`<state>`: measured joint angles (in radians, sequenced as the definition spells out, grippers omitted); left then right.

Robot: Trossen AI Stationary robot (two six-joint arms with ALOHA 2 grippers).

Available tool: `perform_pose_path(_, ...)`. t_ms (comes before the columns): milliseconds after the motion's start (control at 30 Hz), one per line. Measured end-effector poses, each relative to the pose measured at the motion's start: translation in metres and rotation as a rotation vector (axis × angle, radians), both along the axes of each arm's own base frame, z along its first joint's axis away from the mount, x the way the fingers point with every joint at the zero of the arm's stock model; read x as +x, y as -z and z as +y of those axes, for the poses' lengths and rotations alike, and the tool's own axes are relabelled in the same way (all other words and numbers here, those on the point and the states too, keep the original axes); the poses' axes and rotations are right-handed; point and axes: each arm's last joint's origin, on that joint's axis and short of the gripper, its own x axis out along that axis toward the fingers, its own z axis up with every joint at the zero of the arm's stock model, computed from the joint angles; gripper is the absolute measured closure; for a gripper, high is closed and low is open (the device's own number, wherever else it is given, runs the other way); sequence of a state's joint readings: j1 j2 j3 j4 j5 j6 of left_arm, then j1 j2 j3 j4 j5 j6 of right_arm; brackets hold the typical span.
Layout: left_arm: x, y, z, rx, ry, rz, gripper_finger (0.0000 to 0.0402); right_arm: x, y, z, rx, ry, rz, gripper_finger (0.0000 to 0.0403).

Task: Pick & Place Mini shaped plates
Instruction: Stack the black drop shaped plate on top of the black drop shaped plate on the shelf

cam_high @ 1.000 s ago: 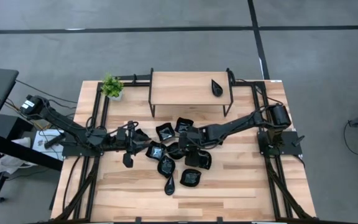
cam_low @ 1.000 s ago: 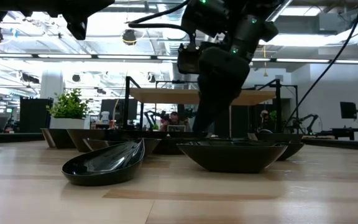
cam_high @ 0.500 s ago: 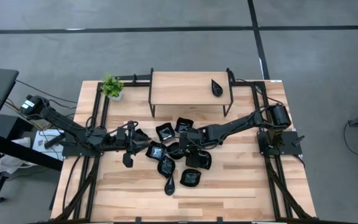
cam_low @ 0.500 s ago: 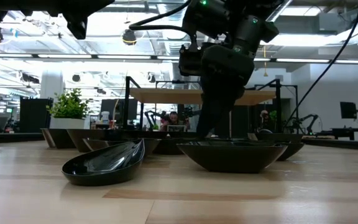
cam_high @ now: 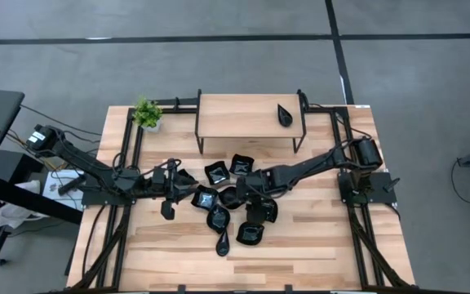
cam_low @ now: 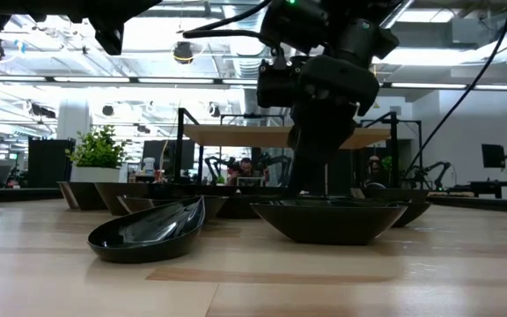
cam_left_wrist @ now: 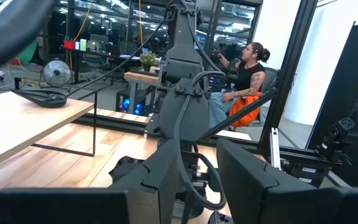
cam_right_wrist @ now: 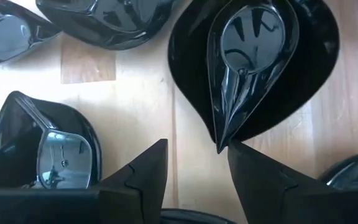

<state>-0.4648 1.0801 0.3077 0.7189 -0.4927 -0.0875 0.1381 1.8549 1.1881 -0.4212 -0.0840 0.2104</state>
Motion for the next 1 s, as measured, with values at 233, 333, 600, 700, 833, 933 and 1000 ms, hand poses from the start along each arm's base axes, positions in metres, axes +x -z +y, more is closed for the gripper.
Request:
perform_pose_path(233, 0.0000, -0.0001, 0.0000, 0.000, 0.000, -0.001, 0.0289, 0.0024, 0.0049, -0.0005, -0.003, 0.003, 0.001, 0.0250)
perform_pose_path(333, 0.0000, -0.0001, 0.0000, 0.000, 0.000, -0.001, 0.0289, 0.0003, 0.0069, -0.0008, -0.006, 0.003, 0.025, 0.0254)
perform_pose_path(600, 0.0000, -0.0004, 0.0000, -0.001, 0.000, -0.003, 0.0289, 0.0002, 0.0061, -0.0009, -0.009, 0.005, 0.026, 0.0253)
perform_pose_path(700, 0.0000, -0.0004, 0.0000, -0.002, 0.000, -0.004, 0.0289, 0.0008, 0.0058, -0.0011, -0.017, 0.009, 0.018, 0.0256)
perform_pose_path(833, 0.0000, -0.0004, 0.0000, -0.001, 0.000, -0.004, 0.0289, 0.0012, 0.0057, -0.0023, -0.034, 0.012, 0.013, 0.0265)
perform_pose_path(933, 0.0000, -0.0004, 0.0000, -0.002, 0.000, -0.004, 0.0289, 0.0014, 0.0058, -0.0043, -0.034, 0.017, 0.013, 0.0274)
perform_pose_path(1000, 0.0000, -0.0005, 0.0000, -0.002, 0.000, -0.004, 0.0289, 0.0016, 0.0057, -0.0051, -0.033, 0.019, 0.012, 0.0280)
